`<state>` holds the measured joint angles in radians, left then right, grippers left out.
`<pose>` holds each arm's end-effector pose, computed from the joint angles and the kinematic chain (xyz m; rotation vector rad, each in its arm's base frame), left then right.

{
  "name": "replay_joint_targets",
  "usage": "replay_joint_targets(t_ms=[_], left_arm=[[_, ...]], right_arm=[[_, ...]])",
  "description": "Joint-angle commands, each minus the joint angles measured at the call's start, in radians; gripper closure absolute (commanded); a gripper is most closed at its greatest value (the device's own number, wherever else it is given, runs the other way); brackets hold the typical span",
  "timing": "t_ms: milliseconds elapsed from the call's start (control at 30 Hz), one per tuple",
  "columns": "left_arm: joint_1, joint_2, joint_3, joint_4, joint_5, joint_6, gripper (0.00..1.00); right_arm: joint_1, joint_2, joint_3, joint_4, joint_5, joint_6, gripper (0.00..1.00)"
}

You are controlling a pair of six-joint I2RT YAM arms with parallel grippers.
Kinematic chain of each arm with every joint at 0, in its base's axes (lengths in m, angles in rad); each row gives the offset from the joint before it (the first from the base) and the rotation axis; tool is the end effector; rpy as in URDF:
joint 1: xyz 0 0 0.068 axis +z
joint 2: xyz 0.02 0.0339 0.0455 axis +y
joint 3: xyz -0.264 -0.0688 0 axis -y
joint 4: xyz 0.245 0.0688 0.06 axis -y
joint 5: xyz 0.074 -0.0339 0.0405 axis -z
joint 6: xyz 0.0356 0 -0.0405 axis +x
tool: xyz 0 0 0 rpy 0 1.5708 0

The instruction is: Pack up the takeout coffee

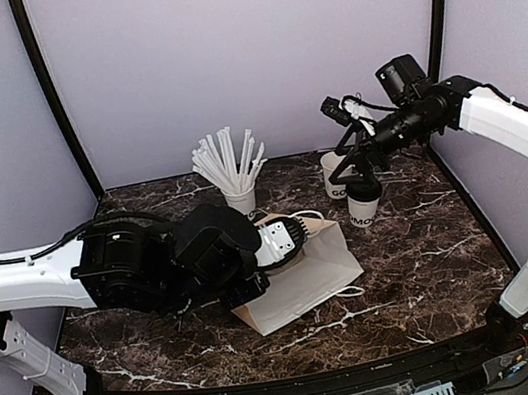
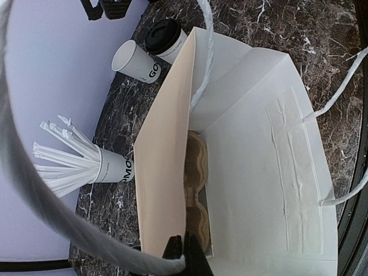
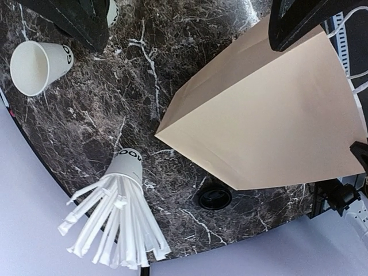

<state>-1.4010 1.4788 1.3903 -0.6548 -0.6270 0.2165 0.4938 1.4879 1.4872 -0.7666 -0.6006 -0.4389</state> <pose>0.0748 -0.3127 0.3449 1.3314 1.6897 0.0508 0.2701 0.1682 0.3647 -1.2818 1.8850 0.7260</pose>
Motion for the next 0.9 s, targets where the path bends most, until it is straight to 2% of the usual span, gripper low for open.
replay_joint_targets(t_ms=[0, 100, 167, 300, 567, 867], left_arm=[[0.017, -0.064, 0.035, 0.019, 0.019, -0.019, 0.98], [0.069, -0.126, 0.048, 0.033, 0.123, -0.027, 0.95], [0.117, -0.167, 0.039, 0.048, 0.199, -0.039, 0.95], [0.225, -0.225, 0.017, 0.057, 0.355, -0.073, 0.96], [0.421, -0.263, -0.070, 0.110, 0.681, -0.161, 1.00], [0.476, -0.204, -0.079, 0.131, 0.816, -0.203, 1.00]], right_arm=[[-0.072, -0.022, 0.019, 0.031, 0.041, 0.029, 0.01], [-0.112, 0.016, 0.053, -0.024, 0.111, -0.004, 0.01], [-0.127, 0.066, 0.091, -0.075, 0.223, -0.011, 0.02], [-0.143, 0.172, 0.119, -0.144, 0.389, 0.011, 0.10], [-0.153, 0.260, 0.101, -0.136, 0.425, 0.040, 0.11], [-0.152, 0.354, 0.159, -0.184, 0.437, 0.102, 0.11]])
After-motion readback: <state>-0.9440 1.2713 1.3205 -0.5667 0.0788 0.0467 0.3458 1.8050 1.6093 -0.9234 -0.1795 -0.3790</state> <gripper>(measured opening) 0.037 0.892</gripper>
